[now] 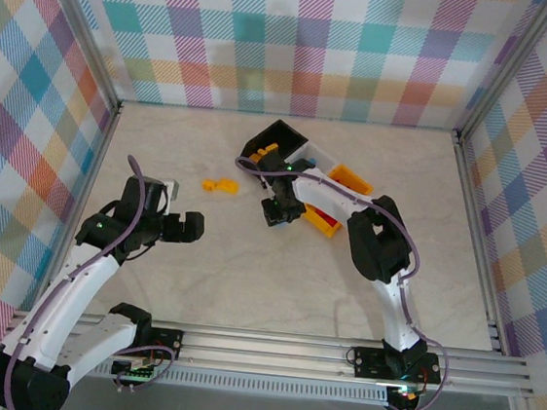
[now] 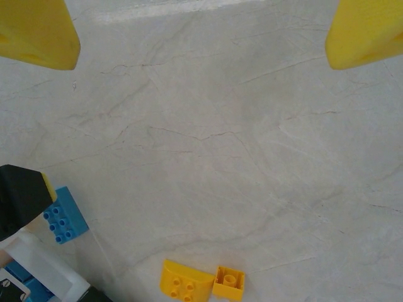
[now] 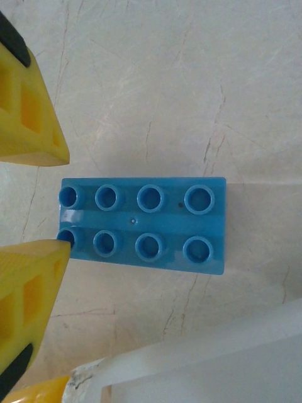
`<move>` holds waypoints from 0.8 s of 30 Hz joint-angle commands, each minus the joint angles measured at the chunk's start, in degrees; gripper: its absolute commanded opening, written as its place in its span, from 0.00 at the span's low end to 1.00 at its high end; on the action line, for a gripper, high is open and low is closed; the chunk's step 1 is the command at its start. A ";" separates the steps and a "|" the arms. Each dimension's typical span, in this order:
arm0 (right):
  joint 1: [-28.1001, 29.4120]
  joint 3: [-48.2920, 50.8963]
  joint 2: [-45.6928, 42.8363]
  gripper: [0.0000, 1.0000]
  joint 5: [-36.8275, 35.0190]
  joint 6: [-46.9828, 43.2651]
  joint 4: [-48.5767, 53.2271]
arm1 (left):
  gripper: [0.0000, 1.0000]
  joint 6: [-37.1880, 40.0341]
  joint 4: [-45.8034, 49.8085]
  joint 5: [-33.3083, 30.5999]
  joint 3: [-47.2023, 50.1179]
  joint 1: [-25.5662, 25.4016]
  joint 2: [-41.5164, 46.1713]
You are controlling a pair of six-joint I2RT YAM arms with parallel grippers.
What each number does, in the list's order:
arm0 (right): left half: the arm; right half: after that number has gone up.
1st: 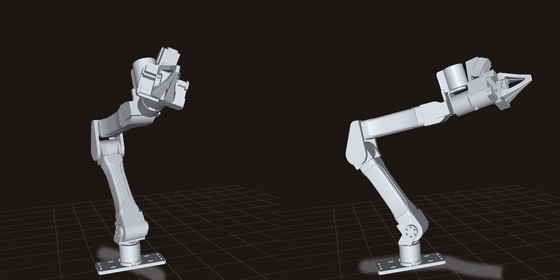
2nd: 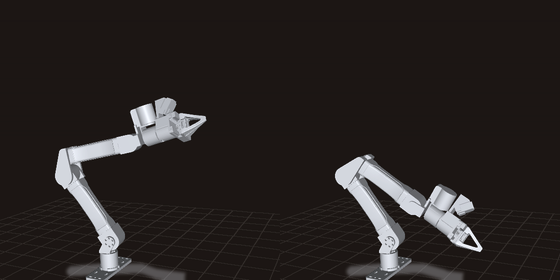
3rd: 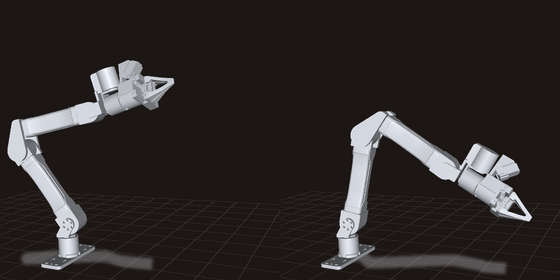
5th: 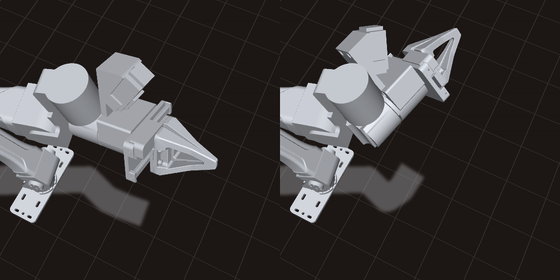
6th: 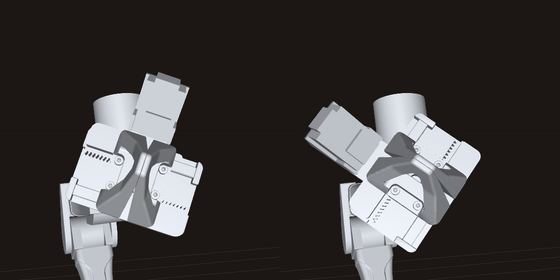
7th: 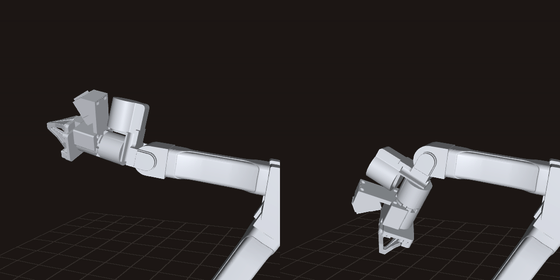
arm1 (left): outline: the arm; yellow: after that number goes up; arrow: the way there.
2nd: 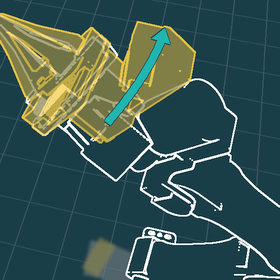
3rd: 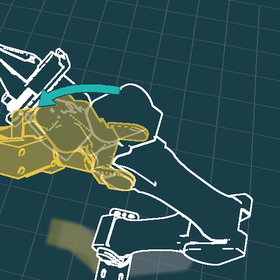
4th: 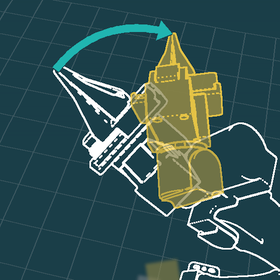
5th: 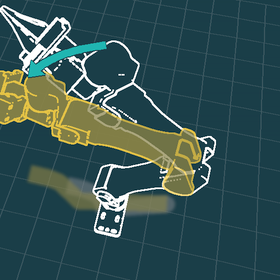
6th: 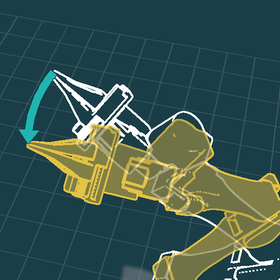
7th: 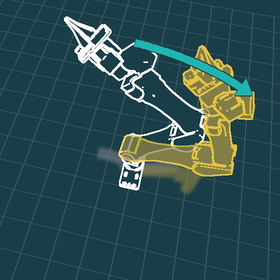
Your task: Sort the legos into containers by color
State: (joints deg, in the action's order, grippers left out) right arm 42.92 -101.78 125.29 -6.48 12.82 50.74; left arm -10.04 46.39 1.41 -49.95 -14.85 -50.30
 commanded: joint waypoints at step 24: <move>-1.34 -7.92 5.22 0.61 -0.91 -0.32 6.08 | 1.00 2.40 -0.95 0.92 1.07 1.93 -2.26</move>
State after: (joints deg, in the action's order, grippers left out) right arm 41.28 -106.56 128.64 -8.01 14.04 56.12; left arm -8.99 43.55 2.90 -48.45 -13.98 -53.87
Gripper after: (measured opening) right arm 0.608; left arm 0.999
